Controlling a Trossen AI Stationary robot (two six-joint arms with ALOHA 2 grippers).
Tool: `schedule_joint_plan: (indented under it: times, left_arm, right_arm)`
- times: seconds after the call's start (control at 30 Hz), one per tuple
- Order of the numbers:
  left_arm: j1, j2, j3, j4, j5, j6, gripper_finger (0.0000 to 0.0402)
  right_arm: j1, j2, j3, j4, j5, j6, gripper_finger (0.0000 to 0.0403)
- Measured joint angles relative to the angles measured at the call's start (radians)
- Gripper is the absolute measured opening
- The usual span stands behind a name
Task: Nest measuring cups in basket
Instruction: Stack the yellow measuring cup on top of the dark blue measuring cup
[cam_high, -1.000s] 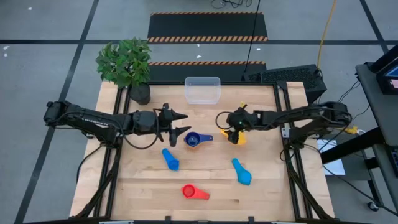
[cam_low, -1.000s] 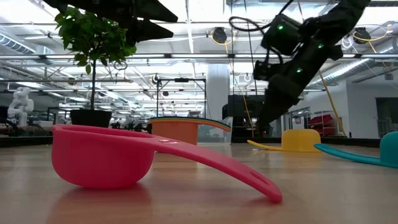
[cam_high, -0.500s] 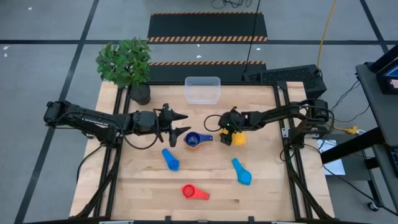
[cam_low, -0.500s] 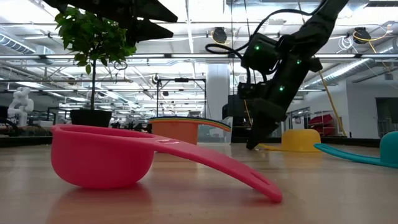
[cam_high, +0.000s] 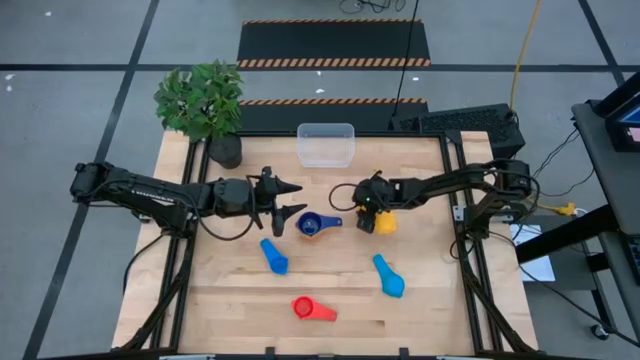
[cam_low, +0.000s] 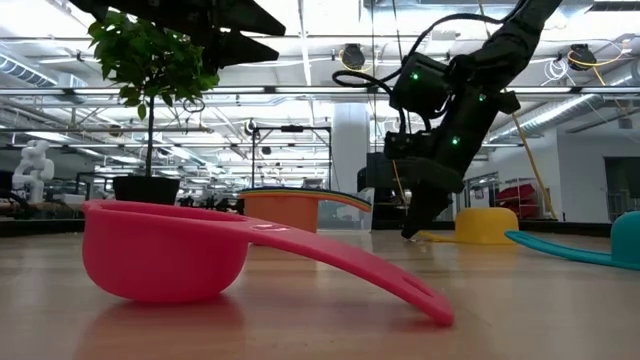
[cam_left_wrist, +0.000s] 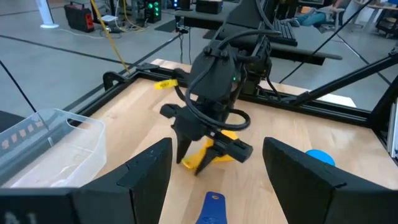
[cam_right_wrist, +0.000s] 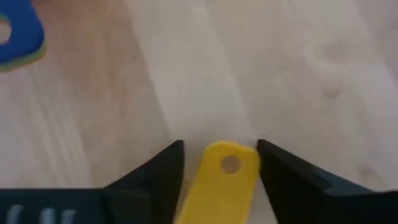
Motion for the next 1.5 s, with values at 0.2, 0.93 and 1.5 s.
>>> schedule_joint_plan:
  times: [0.2, 0.93, 1.5]
  left_arm:
    - [0.000, 0.000, 0.000, -0.007, 0.000, 0.000, 0.0255]
    - [-0.001, 0.000, 0.000, -0.030, 0.000, -0.018, 0.0255]
    - [-0.001, 0.000, 0.000, -0.030, 0.000, -0.024, 0.0255]
  right_arm:
    - [-0.021, -0.031, 0.000, 0.001, -0.002, -0.012, 0.0095]
    - [-0.028, -0.454, 0.000, -0.339, -0.007, 0.012, 0.0030]
    - [0.206, -0.858, 0.002, -0.432, -0.030, 0.250, 0.0027]
